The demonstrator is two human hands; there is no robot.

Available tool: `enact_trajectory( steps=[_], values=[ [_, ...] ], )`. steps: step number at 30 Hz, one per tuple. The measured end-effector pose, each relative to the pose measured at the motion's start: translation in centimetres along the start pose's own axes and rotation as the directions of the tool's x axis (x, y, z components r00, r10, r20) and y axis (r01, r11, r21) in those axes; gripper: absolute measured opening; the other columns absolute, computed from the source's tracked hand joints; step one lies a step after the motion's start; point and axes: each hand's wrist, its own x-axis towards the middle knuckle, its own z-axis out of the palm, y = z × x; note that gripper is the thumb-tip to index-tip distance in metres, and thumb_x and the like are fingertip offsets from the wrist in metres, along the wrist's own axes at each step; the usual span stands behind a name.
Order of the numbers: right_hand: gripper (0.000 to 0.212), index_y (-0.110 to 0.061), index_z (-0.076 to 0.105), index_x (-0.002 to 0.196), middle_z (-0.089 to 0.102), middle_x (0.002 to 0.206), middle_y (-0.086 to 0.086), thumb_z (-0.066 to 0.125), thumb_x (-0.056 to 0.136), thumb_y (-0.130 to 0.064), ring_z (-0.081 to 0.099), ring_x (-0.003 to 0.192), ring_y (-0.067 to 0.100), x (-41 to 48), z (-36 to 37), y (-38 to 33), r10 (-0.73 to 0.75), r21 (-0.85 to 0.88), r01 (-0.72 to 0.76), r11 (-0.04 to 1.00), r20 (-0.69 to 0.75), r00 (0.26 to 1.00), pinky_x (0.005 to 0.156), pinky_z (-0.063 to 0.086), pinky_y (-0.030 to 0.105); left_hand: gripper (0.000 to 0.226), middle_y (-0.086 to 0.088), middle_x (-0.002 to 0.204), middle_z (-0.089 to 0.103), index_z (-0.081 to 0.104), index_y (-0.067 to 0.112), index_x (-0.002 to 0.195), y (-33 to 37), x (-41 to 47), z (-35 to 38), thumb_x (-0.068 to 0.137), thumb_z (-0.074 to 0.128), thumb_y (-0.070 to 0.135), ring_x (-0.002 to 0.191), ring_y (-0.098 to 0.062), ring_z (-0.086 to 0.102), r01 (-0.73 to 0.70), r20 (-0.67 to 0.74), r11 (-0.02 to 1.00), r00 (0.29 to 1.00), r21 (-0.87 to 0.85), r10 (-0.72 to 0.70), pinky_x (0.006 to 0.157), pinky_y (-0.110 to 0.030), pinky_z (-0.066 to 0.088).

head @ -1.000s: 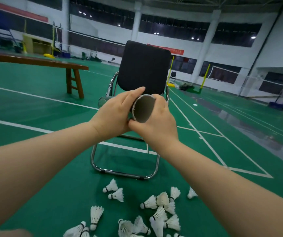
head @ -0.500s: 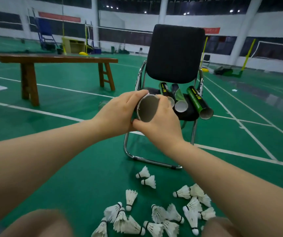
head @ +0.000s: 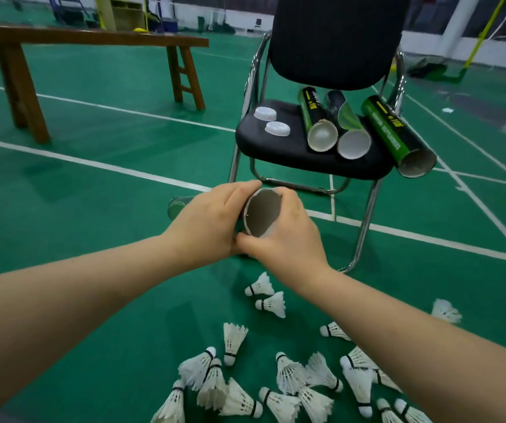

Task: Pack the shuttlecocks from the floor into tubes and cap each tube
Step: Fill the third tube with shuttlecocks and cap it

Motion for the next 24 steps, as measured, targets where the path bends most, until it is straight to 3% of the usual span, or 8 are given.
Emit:
enact_trajectory(
  steps=[7, 11, 16, 19, 22, 24],
  values=[
    [0.062, -0.025, 0.039, 0.113, 0.052, 0.106, -0.005, 0.076, 0.064, -0.035, 0.052, 0.092, 0.015, 2.6, 4.6, 4.6, 0.048, 0.112, -0.062, 0.992, 0.128, 0.991, 0.078, 0.044, 0.03, 0.072, -0.016, 0.112, 0.06, 0.036, 0.01, 0.125, -3.8, -1.1, 5.4, 0.066, 0.053, 0.047, 0.098, -0.033, 0.057, 0.048, 0.122, 0.999, 0.991, 0.005, -0.048, 0.08, -0.043, 0.051],
    [0.061, -0.028, 0.036, 0.111, 0.049, 0.105, -0.007, 0.077, 0.066, -0.033, 0.047, 0.091, 0.009, 4.0, 7.2, 6.9, 0.026, 0.149, -0.058, 0.987, 0.211, 0.977, 0.072, 0.035, 0.02, 0.075, -0.016, 0.11, 0.059, 0.036, 0.011, 0.125, -6.0, -2.1, 8.0, 0.062, 0.066, 0.039, 0.095, -0.036, 0.056, 0.075, 0.175, 0.997, 0.981, 0.026, -0.078, 0.081, -0.045, 0.051],
    [0.066, -0.022, 0.039, 0.12, 0.048, 0.11, -0.007, 0.078, 0.067, -0.034, 0.046, 0.097, 0.008, 5.6, 10.3, 9.7, 0.021, 0.154, -0.069, 0.986, 0.295, 0.955, 0.078, 0.035, 0.019, 0.07, -0.016, 0.106, 0.059, 0.036, 0.011, 0.123, -7.8, -2.9, 10.9, 0.063, 0.052, 0.043, 0.09, -0.037, 0.057, 0.134, 0.237, 0.991, 0.962, 0.021, -0.135, 0.076, -0.047, 0.052],
    [0.058, -0.028, 0.037, 0.109, 0.049, 0.109, -0.007, 0.078, 0.069, -0.034, 0.046, 0.097, 0.007, 6.2, 11.6, 11.2, 0.01, 0.175, -0.071, 0.982, 0.327, 0.945, 0.078, 0.036, 0.019, 0.07, -0.013, 0.104, 0.058, 0.035, 0.014, 0.122, -8.7, -3.3, 12.9, 0.061, 0.05, 0.045, 0.089, -0.036, 0.055, 0.174, 0.275, 0.985, 0.946, 0.007, -0.169, 0.073, -0.049, 0.051],
    [0.065, -0.028, 0.035, 0.113, 0.048, 0.114, -0.006, 0.077, 0.067, -0.045, 0.047, 0.102, 0.008, 6.6, 12.6, 12.8, 0.01, 0.212, -0.095, 0.973, 0.371, 0.928, 0.085, 0.036, 0.02, 0.069, -0.012, 0.101, 0.057, 0.035, 0.016, 0.12, -9.1, -3.5, 14.4, 0.059, 0.047, 0.046, 0.086, -0.035, 0.053, 0.203, 0.294, 0.979, 0.935, 0.011, -0.197, 0.07, -0.049, 0.051],
    [0.083, -0.024, 0.033, 0.126, 0.045, 0.123, -0.006, 0.067, 0.06, -0.06, 0.044, 0.11, 0.007, 6.9, 13.0, 13.8, 0.023, 0.218, -0.126, 0.968, 0.422, 0.906, 0.09, 0.035, 0.021, 0.069, -0.012, 0.1, 0.057, 0.035, 0.016, 0.12, -9.2, -3.5, 15.2, 0.059, 0.045, 0.047, 0.085, -0.035, 0.053, 0.219, 0.291, 0.975, 0.932, 0.022, -0.216, 0.069, -0.048, 0.051]
  ],
)
